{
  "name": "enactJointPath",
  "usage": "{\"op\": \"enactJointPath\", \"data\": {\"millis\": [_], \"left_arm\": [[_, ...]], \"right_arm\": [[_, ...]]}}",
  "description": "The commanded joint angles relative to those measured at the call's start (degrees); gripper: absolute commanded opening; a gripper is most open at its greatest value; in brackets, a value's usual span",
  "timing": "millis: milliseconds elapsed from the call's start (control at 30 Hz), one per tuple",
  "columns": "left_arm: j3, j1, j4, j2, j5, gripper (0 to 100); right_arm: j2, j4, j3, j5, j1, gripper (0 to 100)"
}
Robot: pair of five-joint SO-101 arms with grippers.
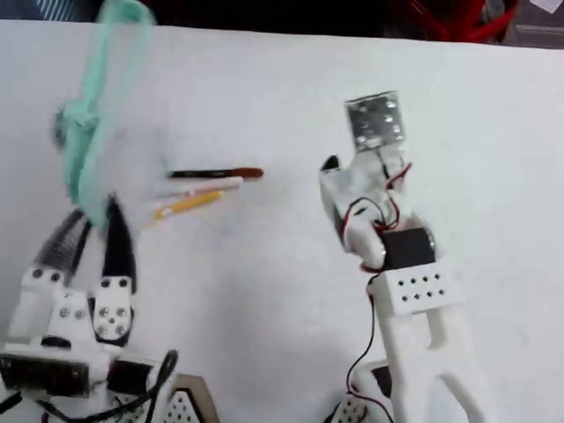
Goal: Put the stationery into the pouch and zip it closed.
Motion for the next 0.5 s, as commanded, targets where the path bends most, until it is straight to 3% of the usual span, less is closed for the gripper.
{"op": "enactJointPath", "data": {"millis": [0, 133, 233, 300, 467], "left_arm": [[-2.5, -4.9, 1.7, -0.3, -2.6, 2], [-2.2, -9.2, 2.4, -0.3, -2.7, 2], [-2.4, -13.2, 1.8, -0.4, -2.6, 2], [-1.8, -16.0, 1.2, -0.3, -2.6, 2], [4.0, -20.5, 2.0, -0.3, -1.4, 2]], "right_arm": [[-0.2, -0.9, -0.5, 4.6, -6.1, 24.0], [0.1, -1.6, -0.6, 9.0, -12.5, 22.9], [3.8, -0.9, -4.0, 9.7, -15.3, 16.1], [8.8, 1.6, -9.3, 9.6, -16.0, 12.9], [28.5, 11.7, -30.5, 9.9, -17.8, 17.3]]}}
